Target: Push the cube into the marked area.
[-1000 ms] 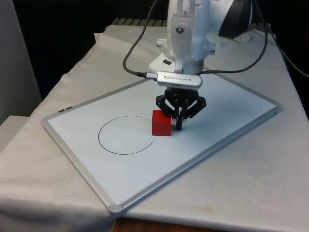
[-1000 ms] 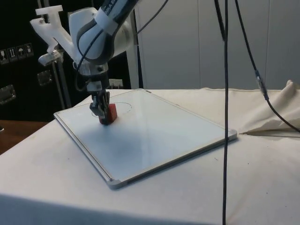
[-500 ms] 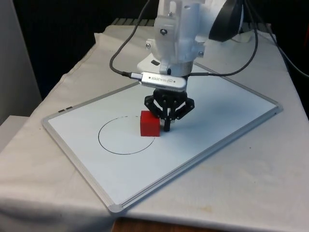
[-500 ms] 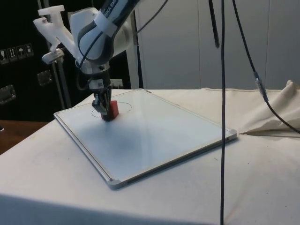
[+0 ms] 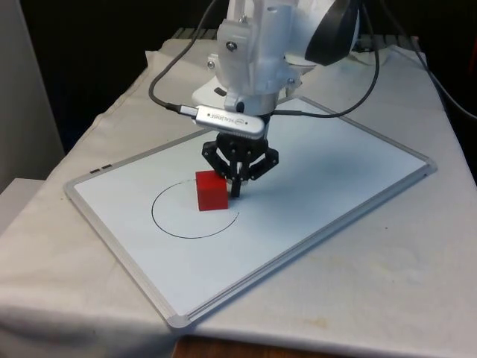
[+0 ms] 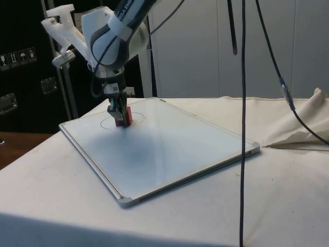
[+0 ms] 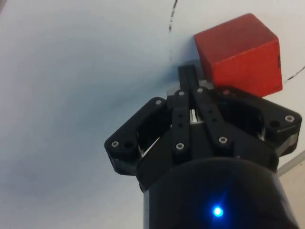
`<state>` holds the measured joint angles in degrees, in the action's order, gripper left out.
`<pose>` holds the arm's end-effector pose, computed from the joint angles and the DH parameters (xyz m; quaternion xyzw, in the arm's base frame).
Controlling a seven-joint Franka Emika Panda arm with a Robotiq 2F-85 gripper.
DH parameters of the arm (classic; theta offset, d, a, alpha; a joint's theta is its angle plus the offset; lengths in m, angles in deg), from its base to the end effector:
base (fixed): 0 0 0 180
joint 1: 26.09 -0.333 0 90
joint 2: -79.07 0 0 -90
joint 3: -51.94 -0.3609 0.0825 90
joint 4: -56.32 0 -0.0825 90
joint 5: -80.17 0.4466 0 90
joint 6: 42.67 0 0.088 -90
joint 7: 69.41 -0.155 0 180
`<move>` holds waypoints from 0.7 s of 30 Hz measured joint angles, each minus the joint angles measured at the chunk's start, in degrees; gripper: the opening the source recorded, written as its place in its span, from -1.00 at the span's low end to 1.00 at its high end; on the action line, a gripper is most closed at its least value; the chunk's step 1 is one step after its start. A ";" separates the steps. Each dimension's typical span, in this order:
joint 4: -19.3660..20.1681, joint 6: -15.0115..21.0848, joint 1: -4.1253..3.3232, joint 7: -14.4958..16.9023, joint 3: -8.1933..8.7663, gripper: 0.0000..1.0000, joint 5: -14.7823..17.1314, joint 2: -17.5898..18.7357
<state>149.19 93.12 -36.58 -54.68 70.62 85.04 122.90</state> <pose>0.7636 -0.0838 0.1363 0.9941 0.0706 -0.0040 0.0823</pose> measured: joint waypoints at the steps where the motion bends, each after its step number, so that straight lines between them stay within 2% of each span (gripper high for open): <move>1: -0.06 -0.06 0.00 0.00 0.17 -0.99 -0.23 0.00; 15: -2.23 -0.11 -0.06 -0.23 0.92 -0.99 -0.97 1.20; 21: -2.52 -0.17 -0.52 -0.86 0.57 -0.99 -0.74 0.97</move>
<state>146.67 92.95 -37.09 -55.54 71.19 84.30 123.88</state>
